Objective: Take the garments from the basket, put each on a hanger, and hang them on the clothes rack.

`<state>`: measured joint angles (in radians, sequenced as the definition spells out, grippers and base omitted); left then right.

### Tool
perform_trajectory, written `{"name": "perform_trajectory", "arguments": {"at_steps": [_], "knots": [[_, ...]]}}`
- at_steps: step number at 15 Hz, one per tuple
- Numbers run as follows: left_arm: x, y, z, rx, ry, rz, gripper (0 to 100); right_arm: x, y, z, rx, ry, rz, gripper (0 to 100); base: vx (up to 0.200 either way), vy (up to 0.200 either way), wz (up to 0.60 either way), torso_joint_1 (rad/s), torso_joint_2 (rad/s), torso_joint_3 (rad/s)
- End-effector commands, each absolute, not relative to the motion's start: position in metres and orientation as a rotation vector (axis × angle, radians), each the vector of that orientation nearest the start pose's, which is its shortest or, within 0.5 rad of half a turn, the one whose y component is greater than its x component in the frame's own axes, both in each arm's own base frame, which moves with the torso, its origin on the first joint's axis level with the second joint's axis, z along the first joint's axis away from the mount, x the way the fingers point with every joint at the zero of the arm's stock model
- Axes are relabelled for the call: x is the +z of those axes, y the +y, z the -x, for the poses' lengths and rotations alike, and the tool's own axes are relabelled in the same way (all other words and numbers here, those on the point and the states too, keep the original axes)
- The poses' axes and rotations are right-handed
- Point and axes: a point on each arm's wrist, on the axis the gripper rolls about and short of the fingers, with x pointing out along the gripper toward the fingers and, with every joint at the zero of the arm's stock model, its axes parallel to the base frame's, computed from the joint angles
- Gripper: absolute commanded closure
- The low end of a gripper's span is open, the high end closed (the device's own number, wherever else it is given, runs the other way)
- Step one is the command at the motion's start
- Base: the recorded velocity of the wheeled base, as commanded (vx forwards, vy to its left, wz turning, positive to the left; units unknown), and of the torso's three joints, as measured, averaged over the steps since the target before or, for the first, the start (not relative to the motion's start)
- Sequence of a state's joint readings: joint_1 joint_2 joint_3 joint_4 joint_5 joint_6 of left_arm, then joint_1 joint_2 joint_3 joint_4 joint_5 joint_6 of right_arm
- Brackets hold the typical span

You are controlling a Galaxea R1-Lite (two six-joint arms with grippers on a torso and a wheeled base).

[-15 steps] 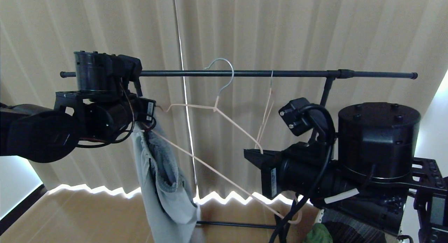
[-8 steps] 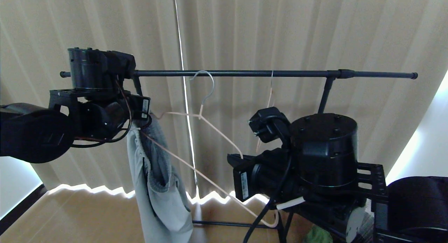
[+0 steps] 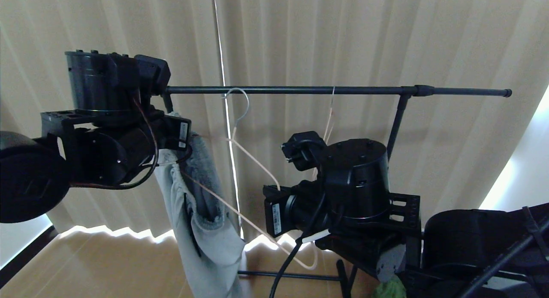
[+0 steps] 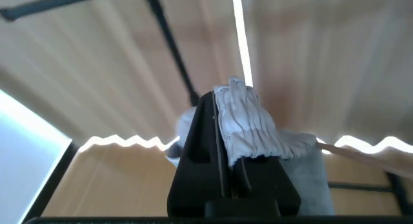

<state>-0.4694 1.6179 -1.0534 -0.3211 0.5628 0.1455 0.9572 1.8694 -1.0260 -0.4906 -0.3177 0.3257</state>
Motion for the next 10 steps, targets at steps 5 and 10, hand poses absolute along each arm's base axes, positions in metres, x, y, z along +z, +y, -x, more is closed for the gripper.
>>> {"name": "perform_trajectory", "arguments": {"at_steps": [5,10], "knots": [[0.259,-0.151,-0.229,-0.141,0.159,-0.26,100,0.172,0.284,-0.213,0.567,0.38,-0.097,100,0.0,0.0,0.0,0.0,0.0,0.0],[0.264,-0.142,-0.207,-0.43,0.125,-0.227,100,0.19,0.256,-0.231,0.527,0.319,-0.054,100,0.0,0.0,0.0,0.0,0.0,0.0]]}}
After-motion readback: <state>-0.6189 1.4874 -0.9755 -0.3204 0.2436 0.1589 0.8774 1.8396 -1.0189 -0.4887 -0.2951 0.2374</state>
